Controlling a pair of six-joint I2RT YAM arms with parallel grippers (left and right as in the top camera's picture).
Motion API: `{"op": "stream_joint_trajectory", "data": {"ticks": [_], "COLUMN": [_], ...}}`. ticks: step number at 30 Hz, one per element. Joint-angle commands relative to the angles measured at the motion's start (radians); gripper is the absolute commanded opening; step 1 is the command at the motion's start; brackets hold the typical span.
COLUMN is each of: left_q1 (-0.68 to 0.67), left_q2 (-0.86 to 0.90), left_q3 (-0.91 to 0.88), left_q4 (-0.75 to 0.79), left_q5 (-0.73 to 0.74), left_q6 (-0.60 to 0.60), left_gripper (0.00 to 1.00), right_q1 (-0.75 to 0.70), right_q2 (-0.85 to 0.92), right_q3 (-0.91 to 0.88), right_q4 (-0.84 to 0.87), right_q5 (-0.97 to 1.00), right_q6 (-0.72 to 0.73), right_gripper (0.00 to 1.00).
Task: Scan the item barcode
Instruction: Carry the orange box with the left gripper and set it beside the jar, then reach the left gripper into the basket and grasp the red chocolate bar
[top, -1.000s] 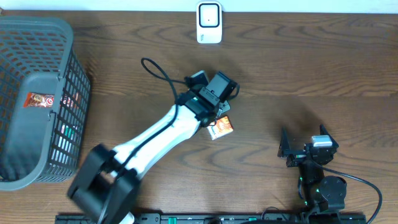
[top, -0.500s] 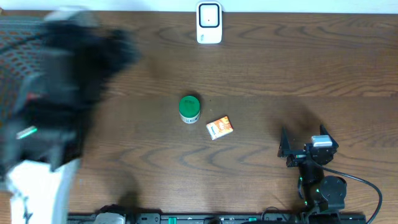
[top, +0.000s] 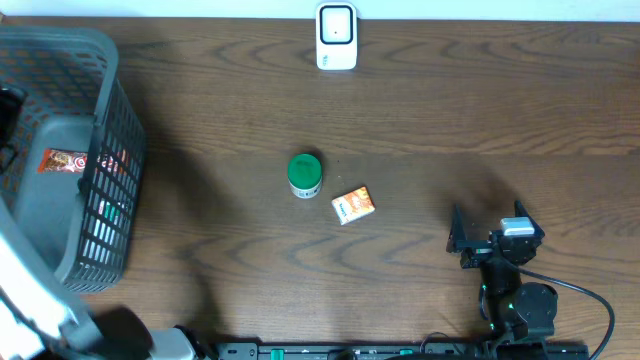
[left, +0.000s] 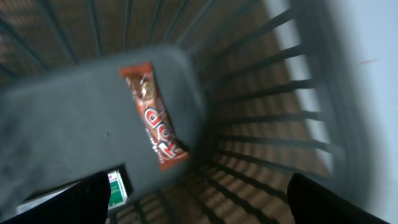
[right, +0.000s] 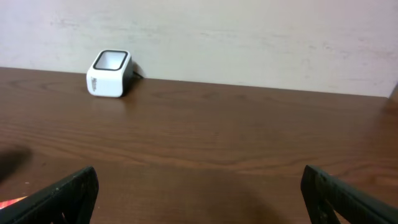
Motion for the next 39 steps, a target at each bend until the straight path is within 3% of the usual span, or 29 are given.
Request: {"op": "stream_joint_trajectory", "data": {"ticks": [1, 4, 13, 24, 26, 27, 28, 29, 35, 37, 39], "left_q1": [-0.031, -0.05, -0.082, -0.082, -0.082, -0.082, -0.082, -0.082, -0.082, -0.082, -0.082], "left_q2": [0.129, 0.228, 0.458, 0.571, 0.575, 0.576, 0.577, 0.577, 0.581, 0.581, 0.581], "left_q3": [-0.001, -0.001, -0.001, -0.014, -0.014, -0.014, -0.014, -0.014, -0.04, -0.06, -0.082], "left_q4": [0.01, 0.032, 0.071, 0.076, 0.079, 0.081, 0.082, 0.082, 0.081, 0.083, 0.094], "left_q5": [-0.049, -0.124, -0.156, -0.214, -0.221, -0.22, -0.222, -0.225, -0.251, -0.265, -0.272], "left_q6": [-0.01, -0.04, -0.074, -0.077, -0.077, -0.077, -0.077, -0.077, -0.066, -0.066, -0.066], "left_gripper": [0.88, 0.88, 0.88, 0.86, 0.66, 0.45, 0.35, 0.31, 0.31, 0.53, 0.59], "right_q1": [-0.009, -0.009, -0.009, -0.009, -0.009, -0.009, -0.009, -0.009, -0.009, -0.009, -0.009], "right_q2": [-0.005, -0.005, -0.005, -0.005, -0.005, -0.005, -0.005, -0.005, -0.005, -0.005, -0.005], "right_q3": [-0.001, -0.001, -0.001, -0.001, -0.001, -0.001, -0.001, -0.001, -0.001, -0.001, -0.001], "right_q4": [-0.003, -0.003, -0.003, -0.003, -0.003, -0.003, -0.003, -0.003, -0.003, -0.003, -0.003], "right_q5": [0.005, 0.005, 0.005, 0.005, 0.005, 0.005, 0.005, 0.005, 0.005, 0.005, 0.005], "right_q6": [0.017, 0.017, 0.017, 0.017, 0.017, 0.017, 0.017, 0.017, 0.017, 0.017, 0.017], "right_gripper": [0.99, 0.99, 0.99, 0.99, 0.99, 0.99, 0.99, 0.99, 0.99, 0.99, 0.99]}}
